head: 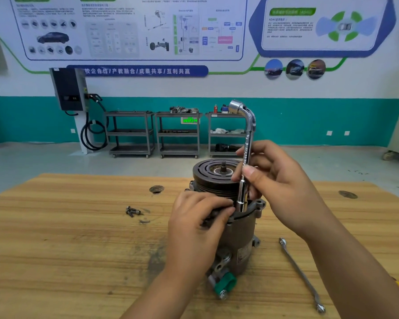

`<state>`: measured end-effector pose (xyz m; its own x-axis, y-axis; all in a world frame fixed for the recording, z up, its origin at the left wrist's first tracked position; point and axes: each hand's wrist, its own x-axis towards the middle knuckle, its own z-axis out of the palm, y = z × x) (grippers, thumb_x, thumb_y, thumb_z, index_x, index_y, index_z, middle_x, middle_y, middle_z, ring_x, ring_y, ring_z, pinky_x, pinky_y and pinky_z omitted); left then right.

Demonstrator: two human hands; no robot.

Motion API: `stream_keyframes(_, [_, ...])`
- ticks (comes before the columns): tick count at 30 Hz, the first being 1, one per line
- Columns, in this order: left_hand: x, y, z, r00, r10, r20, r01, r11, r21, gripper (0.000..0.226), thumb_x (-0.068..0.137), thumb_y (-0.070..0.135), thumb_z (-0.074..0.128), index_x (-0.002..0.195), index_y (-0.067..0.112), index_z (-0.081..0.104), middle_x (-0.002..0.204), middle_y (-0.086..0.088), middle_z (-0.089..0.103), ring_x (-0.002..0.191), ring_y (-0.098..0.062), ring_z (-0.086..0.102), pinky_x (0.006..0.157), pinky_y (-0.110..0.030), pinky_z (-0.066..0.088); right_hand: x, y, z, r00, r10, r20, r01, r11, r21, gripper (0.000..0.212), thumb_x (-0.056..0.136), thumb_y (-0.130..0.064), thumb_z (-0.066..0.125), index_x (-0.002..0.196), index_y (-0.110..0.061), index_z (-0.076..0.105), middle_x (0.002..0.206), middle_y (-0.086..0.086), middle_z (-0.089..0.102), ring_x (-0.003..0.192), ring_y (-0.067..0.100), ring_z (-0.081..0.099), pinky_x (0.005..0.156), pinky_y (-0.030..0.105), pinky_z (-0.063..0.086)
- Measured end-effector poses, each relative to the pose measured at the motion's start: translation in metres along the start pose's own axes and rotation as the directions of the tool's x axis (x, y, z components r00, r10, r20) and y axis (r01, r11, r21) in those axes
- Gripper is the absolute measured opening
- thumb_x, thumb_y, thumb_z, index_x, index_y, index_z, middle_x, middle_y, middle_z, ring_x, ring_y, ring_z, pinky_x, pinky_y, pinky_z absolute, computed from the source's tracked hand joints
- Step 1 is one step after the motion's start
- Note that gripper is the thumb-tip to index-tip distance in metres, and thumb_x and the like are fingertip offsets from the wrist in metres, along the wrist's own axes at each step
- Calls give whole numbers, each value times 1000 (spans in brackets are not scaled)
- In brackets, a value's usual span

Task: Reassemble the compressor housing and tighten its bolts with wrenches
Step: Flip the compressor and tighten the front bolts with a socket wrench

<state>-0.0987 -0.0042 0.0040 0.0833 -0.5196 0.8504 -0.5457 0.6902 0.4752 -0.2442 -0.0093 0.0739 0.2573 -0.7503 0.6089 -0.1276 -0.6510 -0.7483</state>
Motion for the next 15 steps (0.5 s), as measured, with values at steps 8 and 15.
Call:
stream_keyframes(8, [-10,8,5,973,-229,-15,226,969,-100,41,71,11,78,95,37,58,95,3,57,93,10,54,78,2,35,0,1,3,1000,-28,-8,28,999,-19,29,95,-2,44,105,-29,50,82,1,67,55,4,51,56,17,45])
stream_keyframes(15, [-12,10,7,970,-243,-8,242,967,-77,39,71,12,75,92,37,54,93,-3,60,99,20,43,79,4,30,1,4,6,997,-52,-63,50,998,-33,31,95,-4,46,108,-33,49,82,-5,69,54,5,52,57,16,46])
